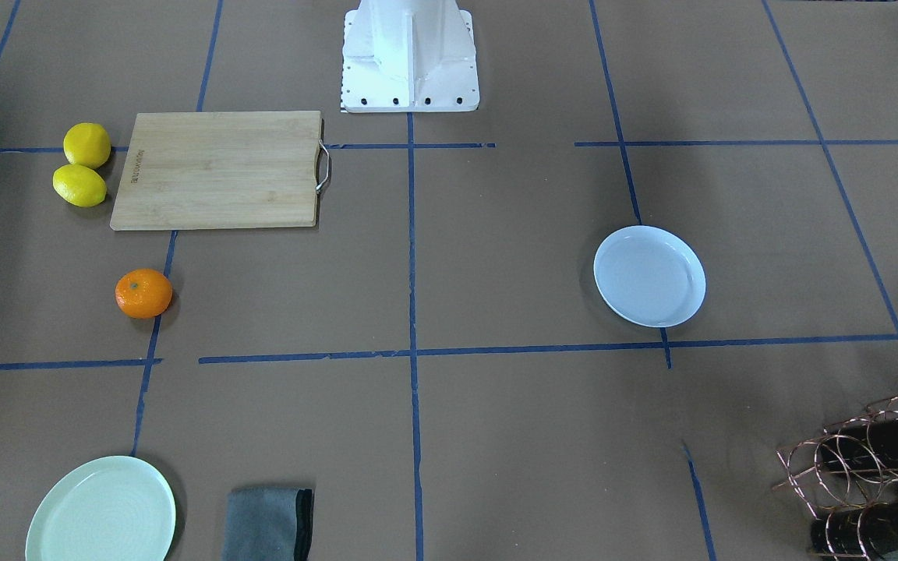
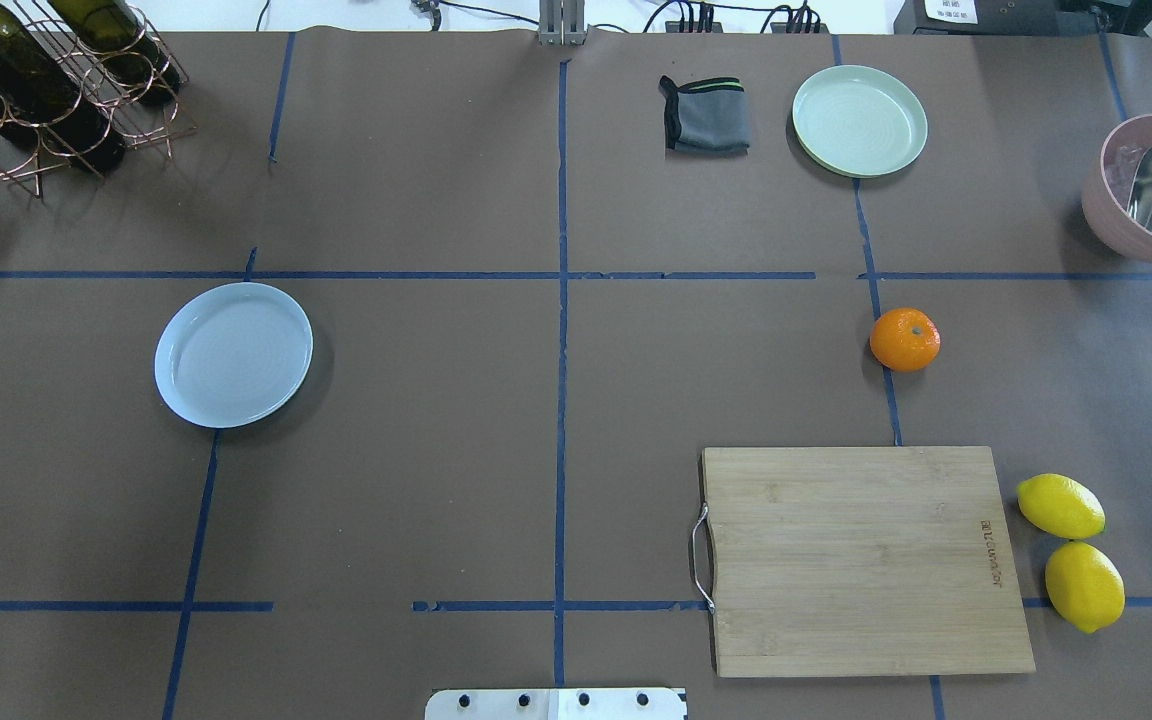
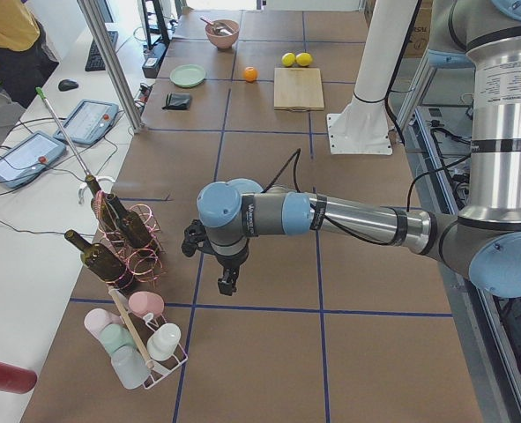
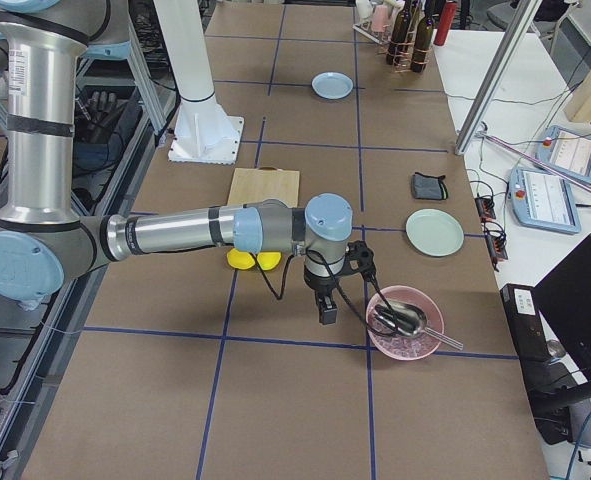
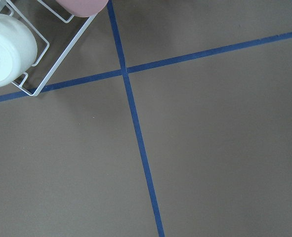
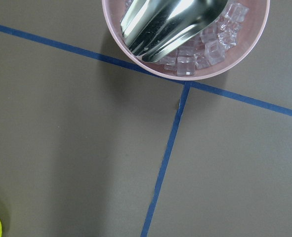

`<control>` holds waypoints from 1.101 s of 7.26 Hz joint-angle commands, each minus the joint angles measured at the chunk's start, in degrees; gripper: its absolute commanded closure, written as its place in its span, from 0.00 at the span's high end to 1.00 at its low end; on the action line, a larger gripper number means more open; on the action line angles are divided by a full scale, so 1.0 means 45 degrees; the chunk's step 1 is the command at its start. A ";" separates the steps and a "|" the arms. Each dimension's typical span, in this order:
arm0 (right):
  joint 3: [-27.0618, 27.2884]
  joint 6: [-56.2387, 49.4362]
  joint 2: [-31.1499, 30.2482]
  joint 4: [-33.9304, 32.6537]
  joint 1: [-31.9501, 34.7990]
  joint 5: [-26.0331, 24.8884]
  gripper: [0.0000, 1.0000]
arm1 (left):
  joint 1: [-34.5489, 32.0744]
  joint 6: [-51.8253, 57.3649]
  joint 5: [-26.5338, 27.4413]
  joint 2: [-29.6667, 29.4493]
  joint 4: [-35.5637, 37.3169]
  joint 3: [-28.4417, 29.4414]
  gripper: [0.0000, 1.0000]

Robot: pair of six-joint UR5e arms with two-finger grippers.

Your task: Pick orange to plate

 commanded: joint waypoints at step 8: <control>0.0047 0.0016 -0.0191 0.0068 -0.0018 0.0223 1.00 | 0.0503 0.0411 -0.1179 0.0266 -0.2471 -0.0193 1.00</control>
